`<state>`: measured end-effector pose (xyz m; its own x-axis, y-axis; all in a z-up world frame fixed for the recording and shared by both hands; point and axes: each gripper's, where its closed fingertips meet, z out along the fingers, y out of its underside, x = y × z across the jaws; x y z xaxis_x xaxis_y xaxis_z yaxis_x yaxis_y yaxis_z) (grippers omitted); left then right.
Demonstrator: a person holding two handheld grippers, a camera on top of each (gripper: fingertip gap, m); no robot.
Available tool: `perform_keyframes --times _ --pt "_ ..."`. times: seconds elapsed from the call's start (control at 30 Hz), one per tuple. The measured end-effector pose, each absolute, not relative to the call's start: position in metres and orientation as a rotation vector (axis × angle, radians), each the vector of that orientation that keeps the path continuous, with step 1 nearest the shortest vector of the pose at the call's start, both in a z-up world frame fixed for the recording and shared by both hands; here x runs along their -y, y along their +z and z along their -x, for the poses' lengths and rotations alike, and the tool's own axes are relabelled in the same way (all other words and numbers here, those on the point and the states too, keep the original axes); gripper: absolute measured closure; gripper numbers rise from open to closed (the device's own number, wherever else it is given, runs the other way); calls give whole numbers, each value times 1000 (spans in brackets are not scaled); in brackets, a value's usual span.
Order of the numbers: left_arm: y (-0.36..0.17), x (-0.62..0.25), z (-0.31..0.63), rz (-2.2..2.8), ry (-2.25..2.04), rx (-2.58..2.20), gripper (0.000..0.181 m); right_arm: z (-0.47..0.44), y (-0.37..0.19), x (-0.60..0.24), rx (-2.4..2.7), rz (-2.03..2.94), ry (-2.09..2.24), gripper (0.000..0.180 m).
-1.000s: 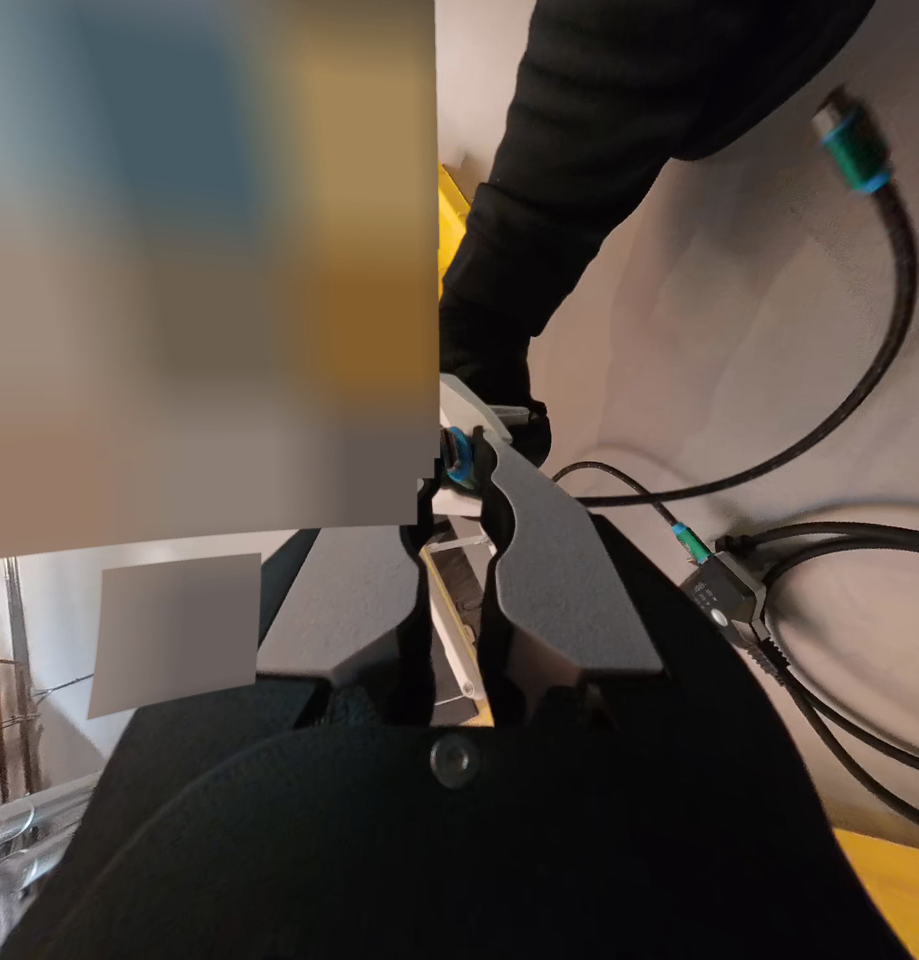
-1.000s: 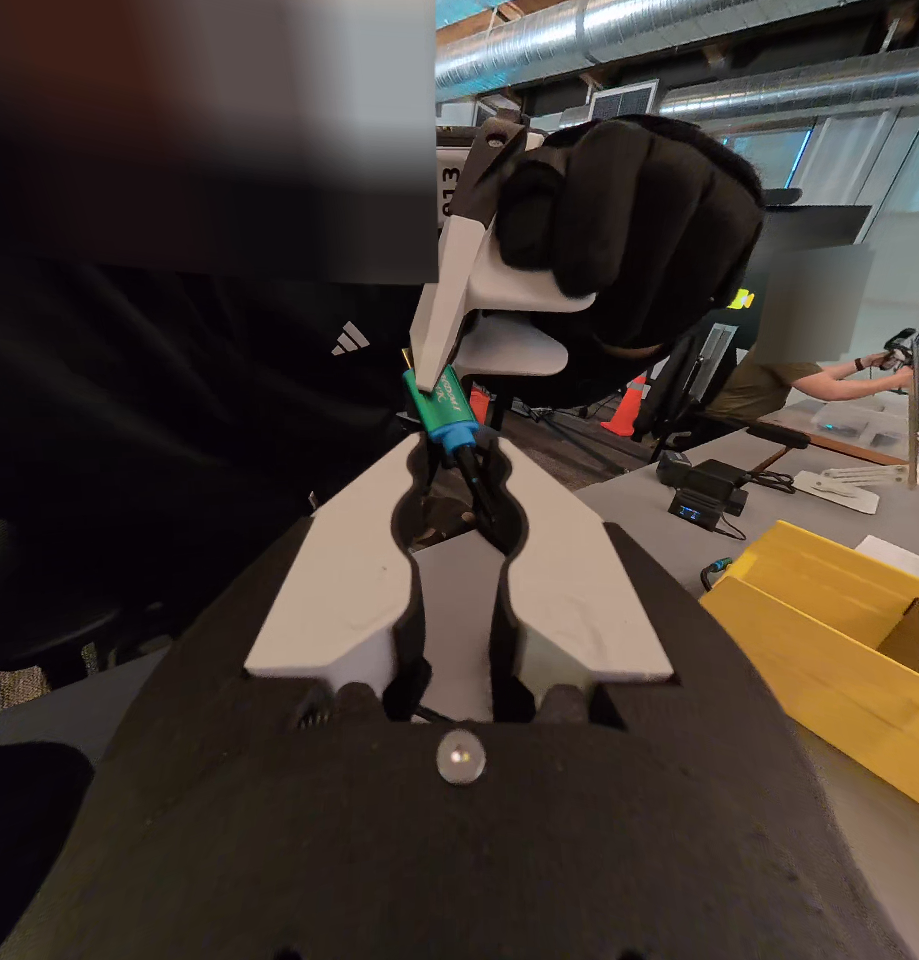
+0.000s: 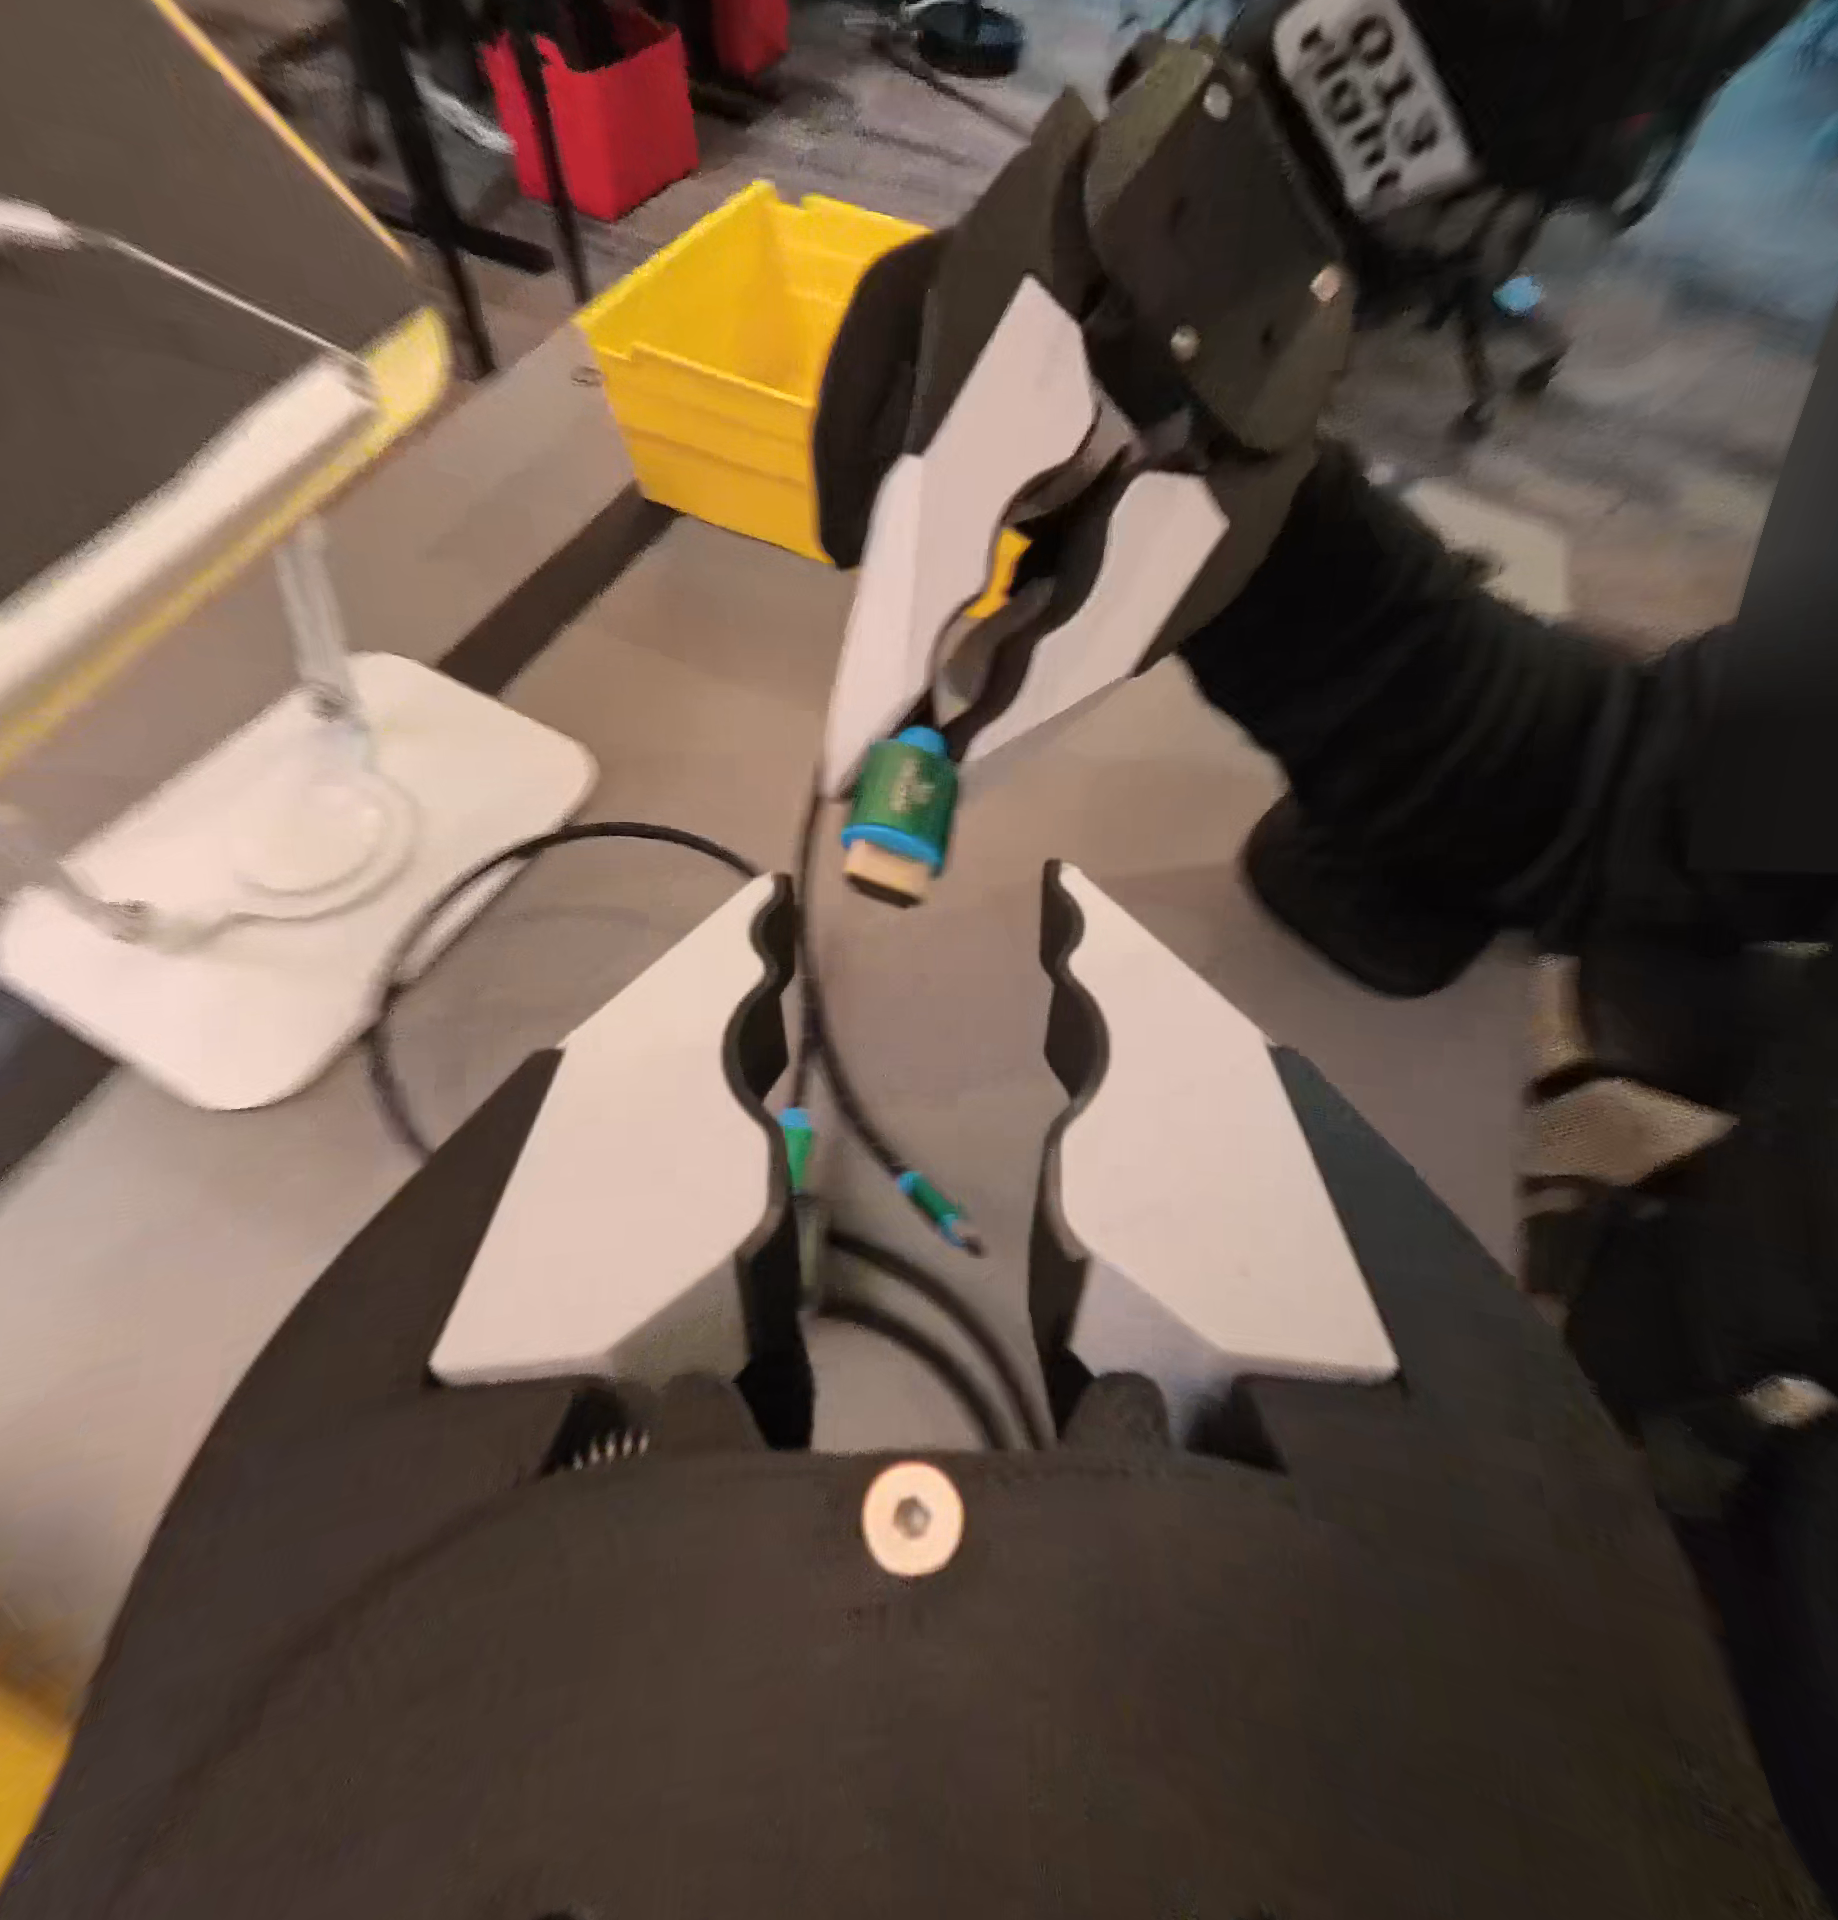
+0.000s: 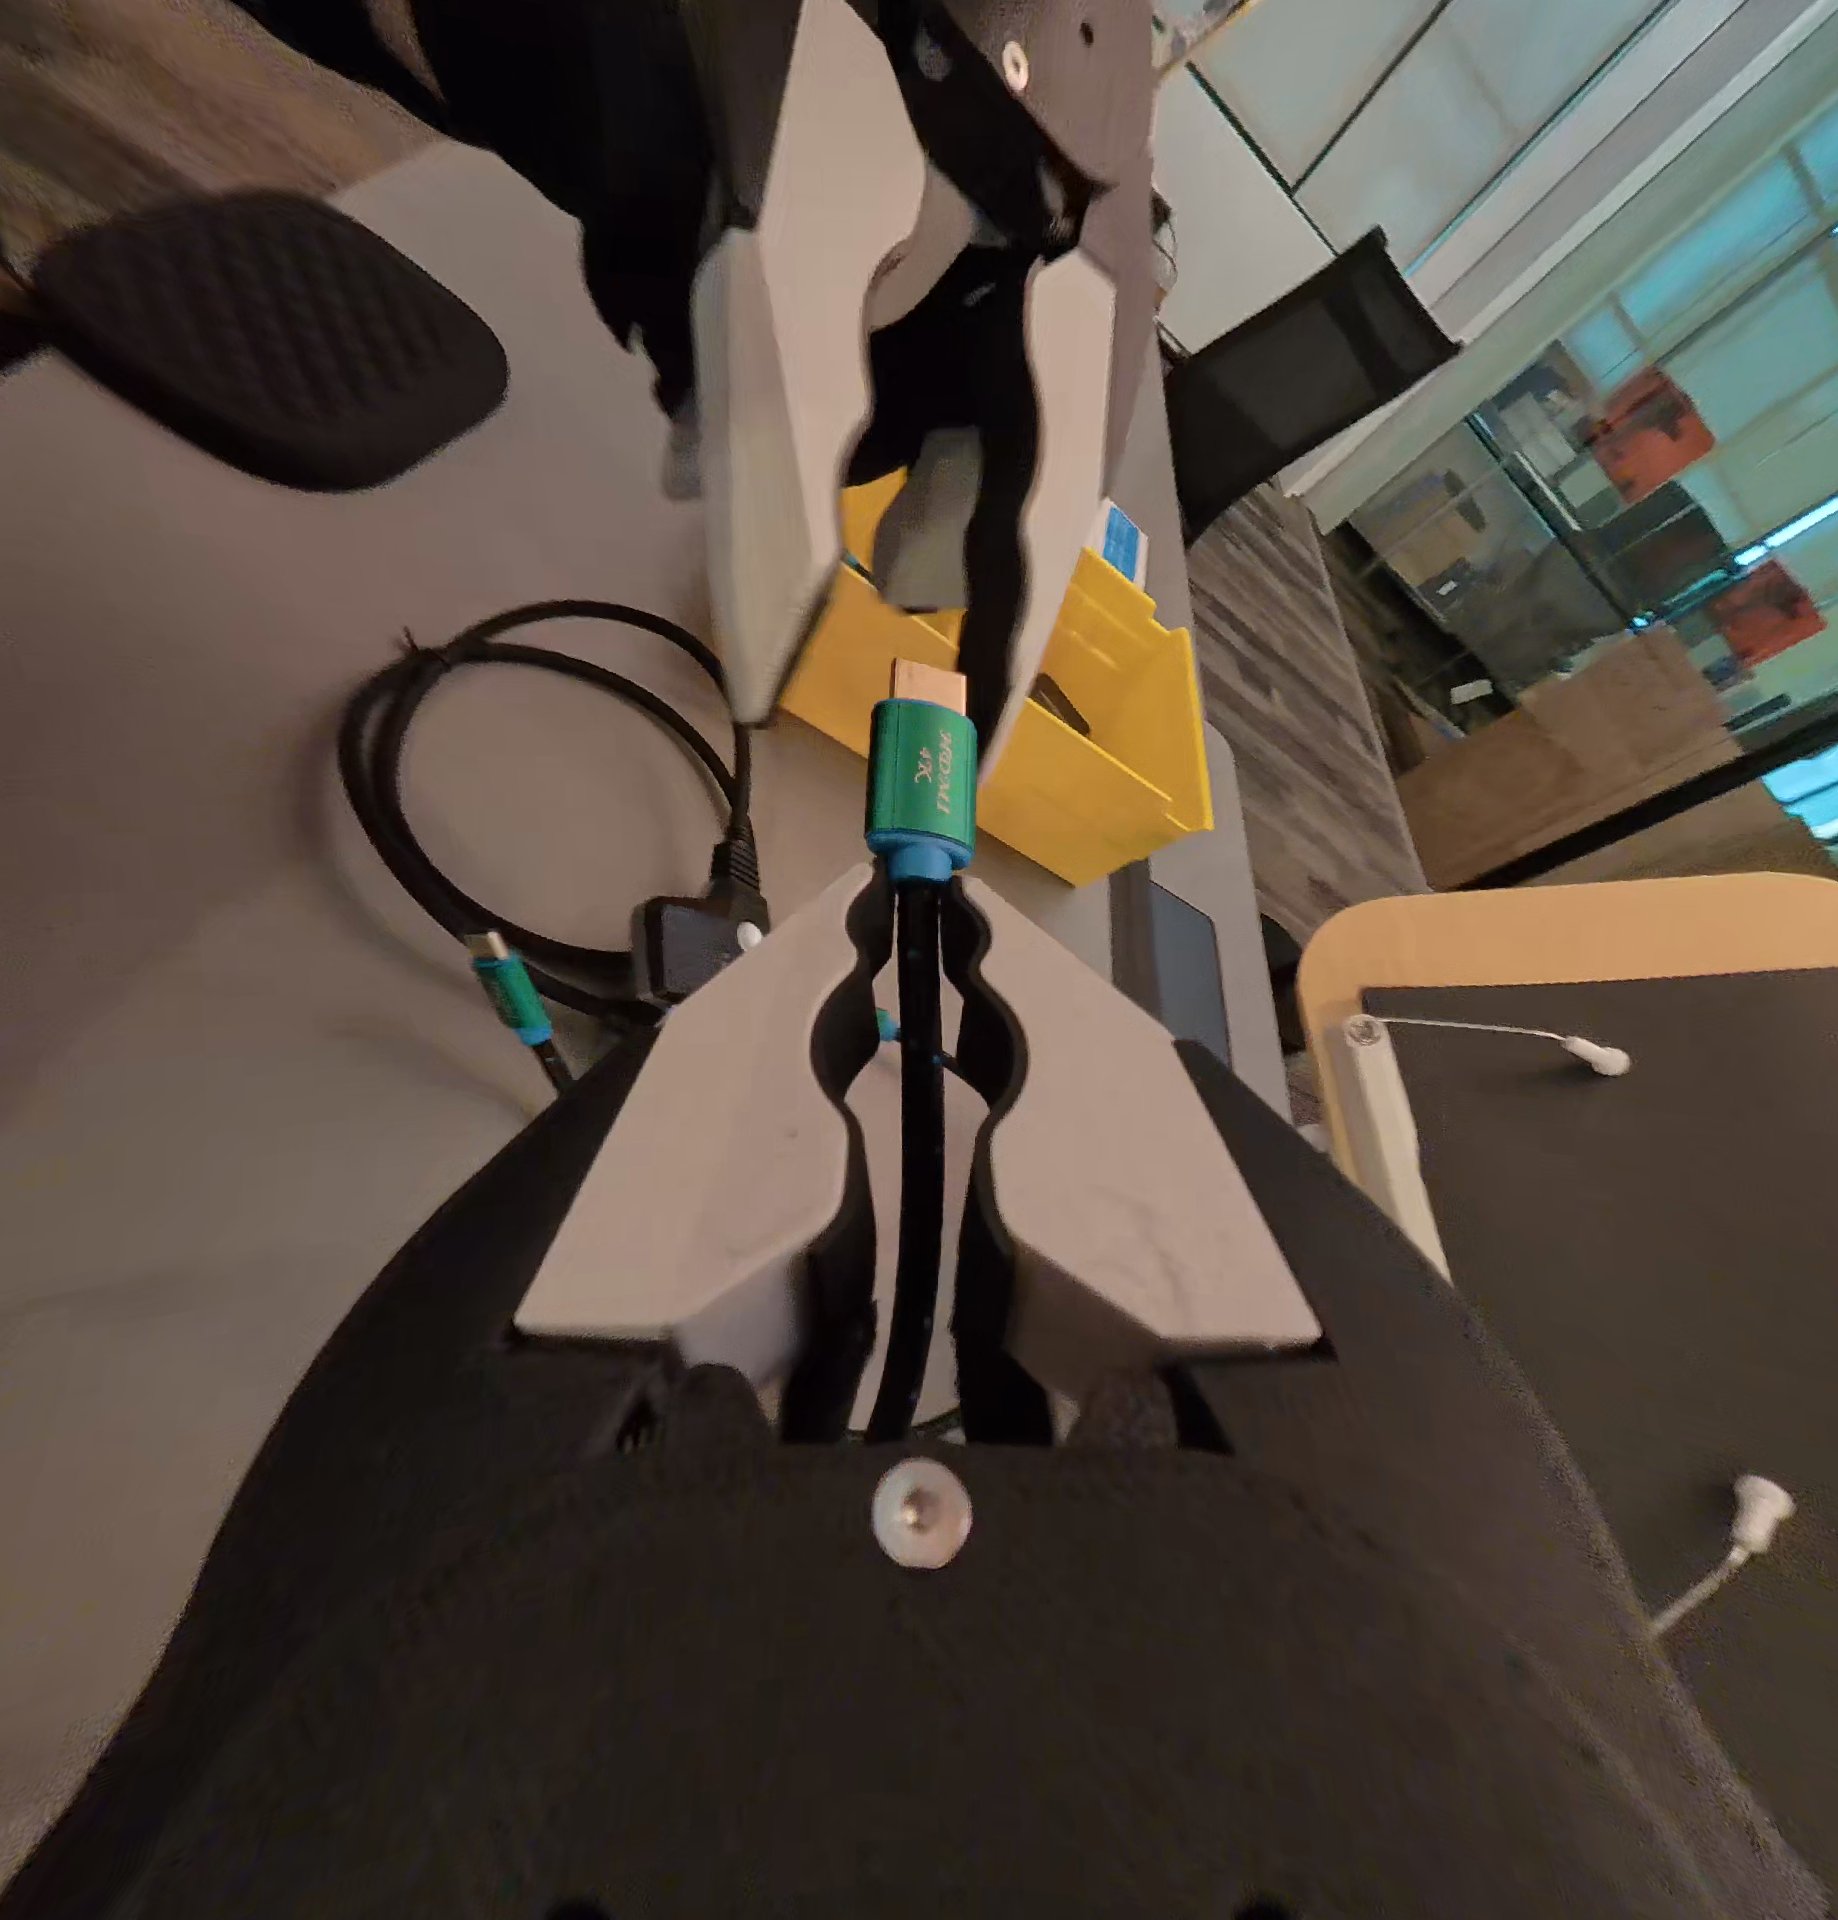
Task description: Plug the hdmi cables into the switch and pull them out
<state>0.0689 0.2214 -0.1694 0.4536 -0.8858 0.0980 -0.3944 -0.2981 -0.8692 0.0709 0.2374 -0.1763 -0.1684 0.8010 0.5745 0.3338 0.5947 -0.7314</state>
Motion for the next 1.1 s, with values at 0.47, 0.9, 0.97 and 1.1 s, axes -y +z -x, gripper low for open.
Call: perform_keyframes --times 0.47,0.9,0.97,1.1 --pt "-163 -221 -69 1869 -1430 -658 169 -54 -175 -231 1757 821 387 172" --pt "-140 -206 -70 1689 -1545 -756 170 -57 -140 -202 1541 662 961 159" --pt "-139 -206 -69 1664 -1567 -741 170 -57 -139 -202 1525 661 985 160" --pt "-134 -206 -67 1602 -1621 -696 171 -51 -138 -202 1506 650 948 159"
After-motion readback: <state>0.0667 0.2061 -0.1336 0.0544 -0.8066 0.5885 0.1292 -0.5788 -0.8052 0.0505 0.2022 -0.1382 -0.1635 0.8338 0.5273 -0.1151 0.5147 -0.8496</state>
